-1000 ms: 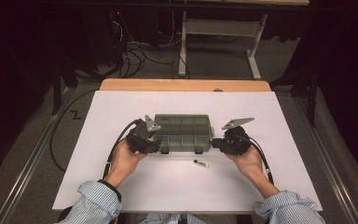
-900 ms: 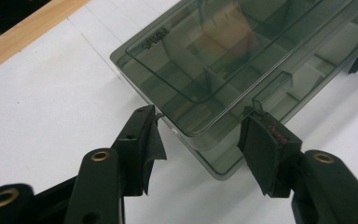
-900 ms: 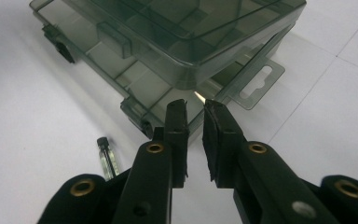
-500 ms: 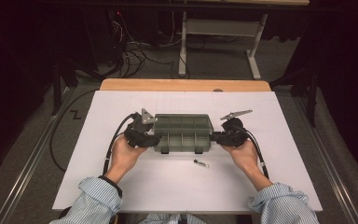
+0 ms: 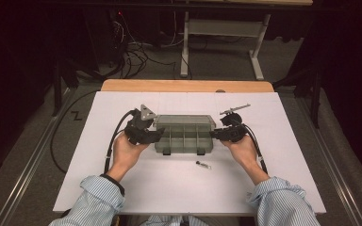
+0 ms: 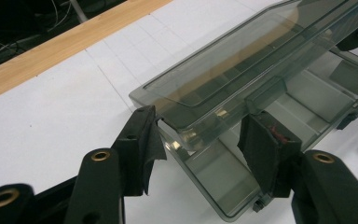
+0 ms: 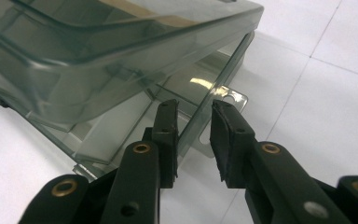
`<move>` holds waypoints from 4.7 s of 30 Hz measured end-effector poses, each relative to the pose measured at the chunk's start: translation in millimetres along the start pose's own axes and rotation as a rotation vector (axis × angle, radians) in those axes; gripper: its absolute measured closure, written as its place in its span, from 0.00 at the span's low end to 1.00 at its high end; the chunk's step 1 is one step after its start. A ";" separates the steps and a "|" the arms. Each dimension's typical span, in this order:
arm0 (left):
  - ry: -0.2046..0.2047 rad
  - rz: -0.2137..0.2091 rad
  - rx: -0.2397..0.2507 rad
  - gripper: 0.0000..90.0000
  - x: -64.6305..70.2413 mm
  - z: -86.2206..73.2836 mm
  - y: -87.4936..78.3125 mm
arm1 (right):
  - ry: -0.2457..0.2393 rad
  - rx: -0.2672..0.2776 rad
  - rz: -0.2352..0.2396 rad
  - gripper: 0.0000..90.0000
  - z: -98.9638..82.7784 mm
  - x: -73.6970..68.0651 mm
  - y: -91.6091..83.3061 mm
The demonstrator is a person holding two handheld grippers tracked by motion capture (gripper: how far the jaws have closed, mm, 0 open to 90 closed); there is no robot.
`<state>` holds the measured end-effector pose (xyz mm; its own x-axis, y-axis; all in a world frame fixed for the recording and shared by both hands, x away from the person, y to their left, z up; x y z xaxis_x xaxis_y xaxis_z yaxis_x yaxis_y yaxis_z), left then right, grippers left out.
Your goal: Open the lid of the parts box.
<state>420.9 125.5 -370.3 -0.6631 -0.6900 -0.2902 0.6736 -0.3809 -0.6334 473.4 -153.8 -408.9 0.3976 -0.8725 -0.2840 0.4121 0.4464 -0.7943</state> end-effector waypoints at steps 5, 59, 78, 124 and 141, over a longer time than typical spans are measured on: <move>0.001 0.006 0.003 0.52 -2.2 3.2 -0.5 | 0.002 -0.021 -0.014 0.81 3.6 -3.0 5.1; -0.096 -0.001 0.015 0.67 -39.9 23.2 22.1 | -0.039 -0.045 -0.083 0.83 9.5 -6.1 10.6; -0.149 0.002 0.018 0.72 -53.1 25.7 33.4 | -0.042 -0.050 -0.082 0.83 10.3 -5.9 10.7; -0.231 0.015 -0.056 0.76 -70.1 21.4 77.7 | -0.041 -0.039 -0.085 0.83 9.0 -6.6 10.8; -0.217 0.021 -0.134 0.77 -67.9 14.3 95.9 | -0.036 -0.038 -0.087 0.83 8.9 -6.7 10.9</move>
<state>535.2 127.0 -401.1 -0.5541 -0.8182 -0.1531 0.6277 -0.2899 -0.7225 482.5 -141.2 -410.8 0.3909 -0.8997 -0.1942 0.4153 0.3606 -0.8352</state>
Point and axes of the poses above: each handheld gripper's, and its own axes: y roughly forward along the jaws, z roughly out of its top, x roughly to its right, the point moved 3 cm from there along y, roughly forward along the jaws, and after that the axes turned 14 degrees about y, right-handed, at the moved point
